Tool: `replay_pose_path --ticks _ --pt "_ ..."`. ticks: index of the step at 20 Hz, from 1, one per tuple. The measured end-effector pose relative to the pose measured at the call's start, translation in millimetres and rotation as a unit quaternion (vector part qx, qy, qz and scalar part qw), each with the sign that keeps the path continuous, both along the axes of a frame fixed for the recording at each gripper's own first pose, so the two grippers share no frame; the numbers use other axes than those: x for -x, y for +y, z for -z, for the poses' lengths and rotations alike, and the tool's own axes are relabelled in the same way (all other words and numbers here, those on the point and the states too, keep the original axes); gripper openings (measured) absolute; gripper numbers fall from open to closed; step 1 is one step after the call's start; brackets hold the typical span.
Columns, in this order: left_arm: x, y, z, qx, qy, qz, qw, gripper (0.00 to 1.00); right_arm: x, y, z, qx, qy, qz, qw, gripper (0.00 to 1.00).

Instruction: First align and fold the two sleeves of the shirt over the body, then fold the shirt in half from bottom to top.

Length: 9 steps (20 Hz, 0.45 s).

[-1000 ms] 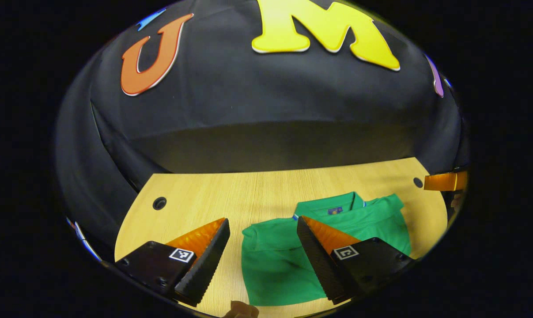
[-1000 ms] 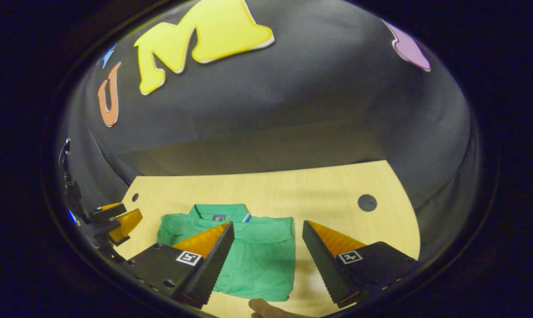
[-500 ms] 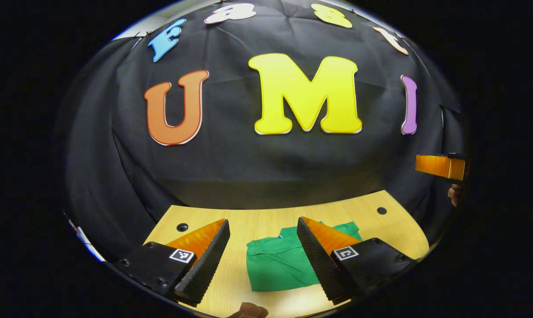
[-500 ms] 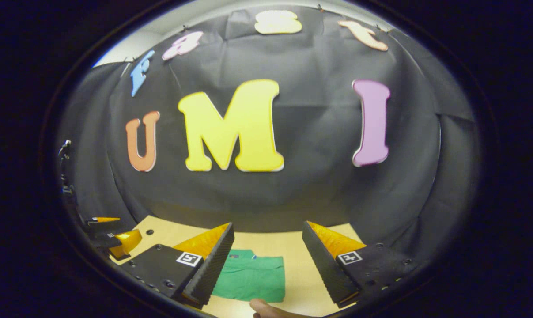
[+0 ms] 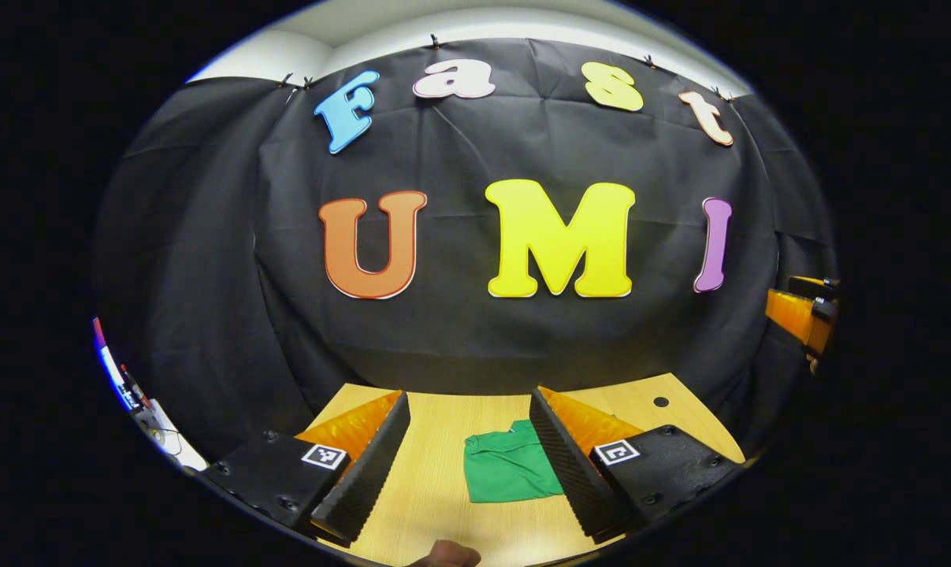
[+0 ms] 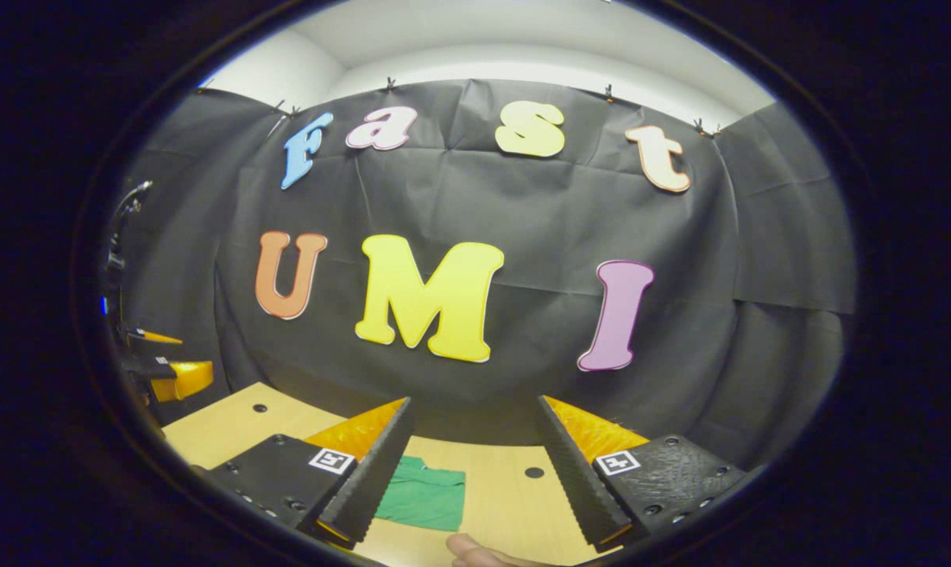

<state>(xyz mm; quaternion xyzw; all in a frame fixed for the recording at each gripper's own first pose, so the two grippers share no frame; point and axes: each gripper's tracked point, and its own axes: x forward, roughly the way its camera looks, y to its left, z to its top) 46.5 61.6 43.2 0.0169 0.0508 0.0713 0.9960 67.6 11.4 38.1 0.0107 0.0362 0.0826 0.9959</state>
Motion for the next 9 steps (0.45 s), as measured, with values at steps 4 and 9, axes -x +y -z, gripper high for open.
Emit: replay_pose_path --ticks 4,9 --pt "42.2 -8.5 3.6 0.019 -0.002 -0.001 1.000 0.98 46.7 12.2 8.5 0.000 0.003 -0.002 1.000 0.95" --pt "80.2 -10.0 23.0 0.038 0.004 -0.016 0.999 0.98 94.2 44.6 39.8 0.008 0.012 -0.022 1.000 0.95"
